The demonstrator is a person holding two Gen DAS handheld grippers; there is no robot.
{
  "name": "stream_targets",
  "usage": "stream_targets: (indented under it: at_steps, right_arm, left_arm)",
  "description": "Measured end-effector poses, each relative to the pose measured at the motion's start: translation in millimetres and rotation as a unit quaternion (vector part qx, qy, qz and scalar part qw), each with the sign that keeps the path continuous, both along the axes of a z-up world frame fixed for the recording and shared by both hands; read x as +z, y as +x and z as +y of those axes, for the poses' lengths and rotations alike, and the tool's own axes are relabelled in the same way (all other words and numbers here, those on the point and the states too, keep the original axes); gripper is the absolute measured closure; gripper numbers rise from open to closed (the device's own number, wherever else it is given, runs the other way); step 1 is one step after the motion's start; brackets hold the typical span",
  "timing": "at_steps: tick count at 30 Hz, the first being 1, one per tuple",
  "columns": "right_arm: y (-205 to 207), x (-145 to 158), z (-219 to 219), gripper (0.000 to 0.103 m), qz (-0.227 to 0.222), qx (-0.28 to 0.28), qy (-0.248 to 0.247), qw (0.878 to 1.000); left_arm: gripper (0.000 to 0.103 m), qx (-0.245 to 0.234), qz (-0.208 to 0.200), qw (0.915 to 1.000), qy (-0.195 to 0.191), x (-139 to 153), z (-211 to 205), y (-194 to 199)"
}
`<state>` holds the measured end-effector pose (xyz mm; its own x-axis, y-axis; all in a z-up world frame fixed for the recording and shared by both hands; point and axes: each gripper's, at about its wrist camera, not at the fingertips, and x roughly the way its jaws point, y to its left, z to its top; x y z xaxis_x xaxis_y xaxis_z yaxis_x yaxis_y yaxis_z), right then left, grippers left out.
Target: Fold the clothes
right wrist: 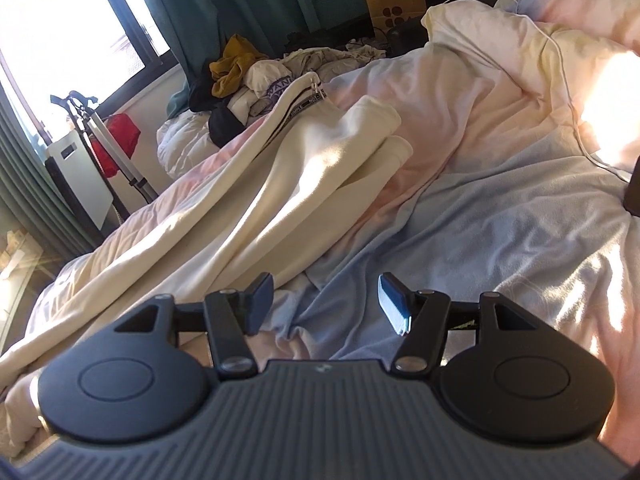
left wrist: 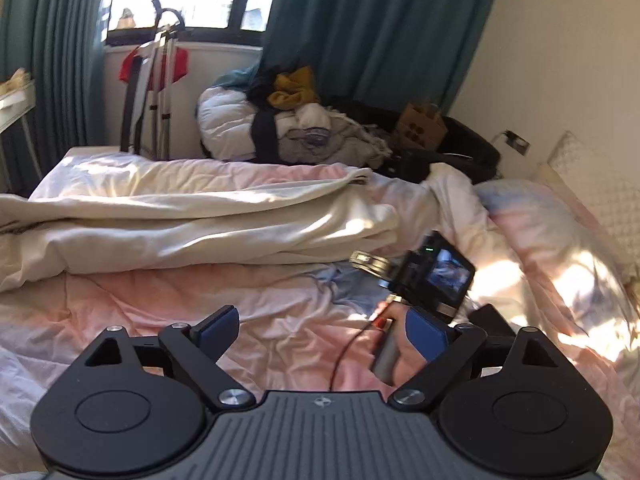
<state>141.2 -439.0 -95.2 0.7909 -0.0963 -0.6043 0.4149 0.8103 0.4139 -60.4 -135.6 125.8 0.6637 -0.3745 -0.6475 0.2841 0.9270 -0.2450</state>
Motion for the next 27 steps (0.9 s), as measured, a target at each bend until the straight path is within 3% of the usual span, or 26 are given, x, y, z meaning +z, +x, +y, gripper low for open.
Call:
stream_targets:
  at_steps: [4,8,11,13,16,18,20,24,27]
  right_arm:
    - [1.9,-12.7,-18.3,0.041,-0.004,-0.012,0.072,0.997]
    - [10.1,-35.4,-44.5,0.041,-0.017,-0.03,0.167,0.985]
    - [25.5,-52.9,-60.6,0.041,-0.029,-0.032,0.215,0.976]
    - [36.5,-59.0,-68.8,0.041,-0.046,-0.035,0.231,0.971]
    - [53.1,-68.1,-81.0,0.041,-0.072,-0.039,0.254,0.964]
    - [64.1,-74.1,-89.1,0.041,-0.089,-0.042,0.269,0.958]
    - [76.7,-78.4,-92.9,0.039,-0.096,-0.048,0.281,0.954]
    - [92.3,-78.9,-91.5,0.038,-0.093,-0.063,0.259,0.959]
    - [104.0,-79.2,-90.4,0.026,-0.091,-0.073,0.243,0.963]
  left_arm:
    - [0.011,0.083,0.044,0.9949,-0.036,-56.2,57.2,66.2]
    - [0.012,0.143,0.085,0.9846,-0.054,-121.3,132.0,137.5]
    - [0.015,0.197,0.124,0.9638,-0.129,-172.3,198.4,177.5]
    - [0.017,0.239,0.137,0.9418,-0.193,-201.6,241.2,197.5]
    - [0.018,0.302,0.15,0.8988,-0.28,-237.7,297.6,223.5]
    - [0.018,0.326,0.138,0.8824,-0.31,-248.4,322.3,239.5]
    - [0.018,0.333,0.131,0.8741,-0.329,-253.5,338.5,255.5]
    - [0.016,0.324,0.115,0.8711,-0.351,-267.5,364.4,281.8]
    - [0.022,0.328,0.113,0.8573,-0.38,-279.7,385.1,296.4]
